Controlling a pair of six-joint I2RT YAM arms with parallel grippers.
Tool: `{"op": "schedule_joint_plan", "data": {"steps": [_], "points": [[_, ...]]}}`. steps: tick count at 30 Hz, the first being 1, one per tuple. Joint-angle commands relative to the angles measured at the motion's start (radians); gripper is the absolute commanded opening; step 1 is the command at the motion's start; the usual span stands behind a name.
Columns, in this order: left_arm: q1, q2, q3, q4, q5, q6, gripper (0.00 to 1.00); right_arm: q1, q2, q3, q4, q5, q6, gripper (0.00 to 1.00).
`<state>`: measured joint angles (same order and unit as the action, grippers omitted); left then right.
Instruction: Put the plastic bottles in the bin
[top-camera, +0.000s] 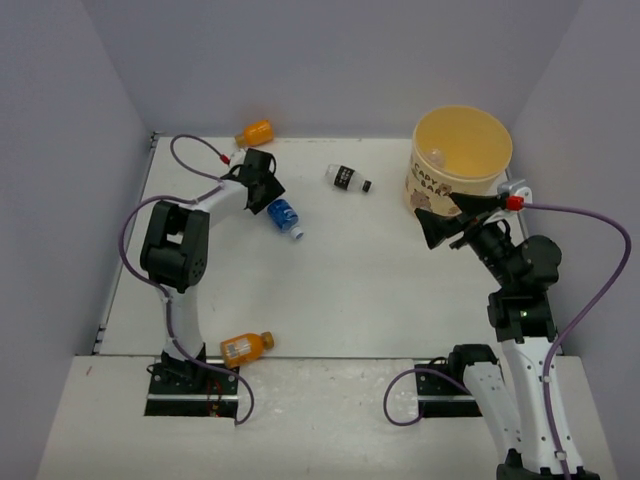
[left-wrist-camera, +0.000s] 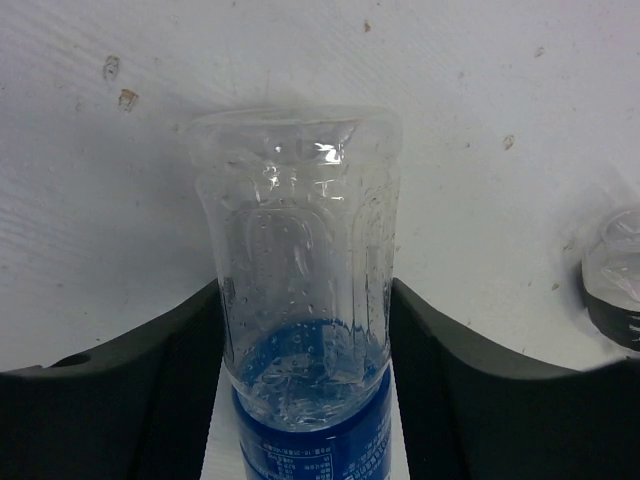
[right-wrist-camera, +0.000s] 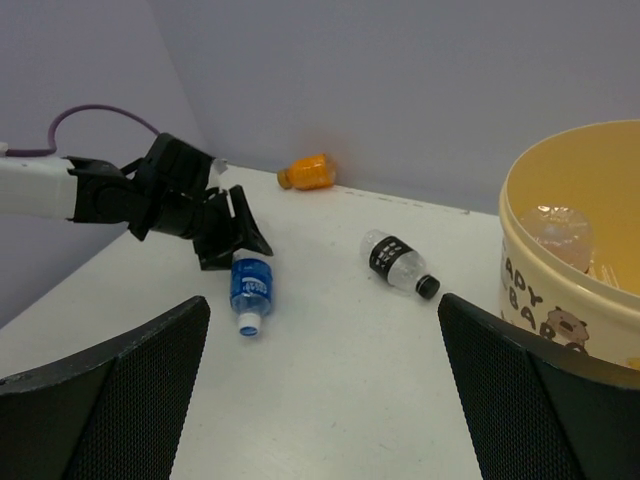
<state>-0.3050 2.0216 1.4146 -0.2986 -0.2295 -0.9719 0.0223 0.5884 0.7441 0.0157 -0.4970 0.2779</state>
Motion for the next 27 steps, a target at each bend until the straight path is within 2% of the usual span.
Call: {"op": "schedule_joint_plan", "data": {"steps": [1,4,7,10,13,20,23,27], "points": [[0.0,-0.018,0.048,0.046,0.074,0.06,0.23,0.002,0.001,0.005,-0.013,-0.119,0.031,0.99],[-0.004,-0.089,0.032,0.109,0.15,0.106,0.11,0.018,0.024,0.02,-0.019,-0.225,0.053,0.99],[-0.032,-0.186,-0.03,0.213,0.223,0.155,0.03,0.105,0.049,0.043,-0.055,-0.217,0.041,0.99],[-0.097,-0.317,-0.11,0.381,0.316,0.247,0.03,0.293,0.121,0.06,-0.039,-0.147,0.014,0.99],[-0.17,-0.431,-0.197,0.515,0.392,0.309,0.04,0.392,0.237,0.095,-0.035,-0.136,0.024,0.99],[-0.293,-0.648,-0.445,0.813,0.479,0.352,0.07,0.432,0.444,0.144,0.097,-0.121,0.145,0.99],[-0.328,-0.664,-0.467,0.853,0.56,0.355,0.08,0.45,0.53,0.196,0.101,-0.114,0.158,0.99],[-0.373,-0.664,-0.467,0.881,0.584,0.36,0.08,0.465,0.569,0.207,0.15,-0.14,0.164,0.99]]}}
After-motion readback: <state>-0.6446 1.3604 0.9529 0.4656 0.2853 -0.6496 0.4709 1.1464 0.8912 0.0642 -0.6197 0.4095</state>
